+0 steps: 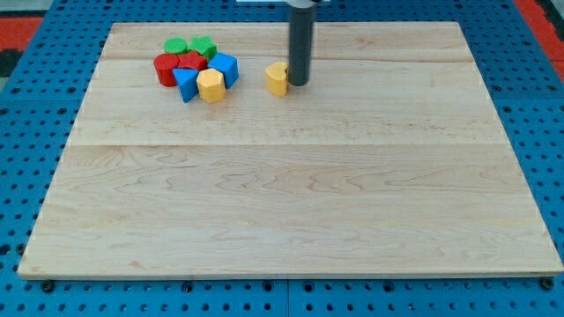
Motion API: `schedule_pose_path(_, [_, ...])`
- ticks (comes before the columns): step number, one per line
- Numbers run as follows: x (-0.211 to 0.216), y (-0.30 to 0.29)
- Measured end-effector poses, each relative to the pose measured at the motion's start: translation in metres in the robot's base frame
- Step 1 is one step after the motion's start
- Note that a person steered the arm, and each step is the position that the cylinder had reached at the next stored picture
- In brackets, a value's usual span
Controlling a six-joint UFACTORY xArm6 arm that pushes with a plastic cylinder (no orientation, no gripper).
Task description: Push yellow heart above the blue cube
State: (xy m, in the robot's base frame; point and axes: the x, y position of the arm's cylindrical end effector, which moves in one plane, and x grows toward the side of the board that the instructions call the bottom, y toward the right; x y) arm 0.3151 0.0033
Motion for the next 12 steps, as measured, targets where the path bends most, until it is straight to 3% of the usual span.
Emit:
schedule_pose_path(1, [-0.009, -0.014])
schedule_pose_path(2, [0.019, 0.025])
schedule_pose_path(3, [0.023, -0.01])
schedule_pose_path(5, [-0.033, -0.014])
schedule_pose_path(6, [-0.025, 0.045])
schedule_pose_path(7, [0.055, 0.062])
schedule_pose_path(9, [0.026, 0.006])
schedule_pose_path(10, [0.037, -0.005])
schedule_pose_path(11, [0.013, -0.041])
schedule_pose_path(12, [-0.017, -0.041])
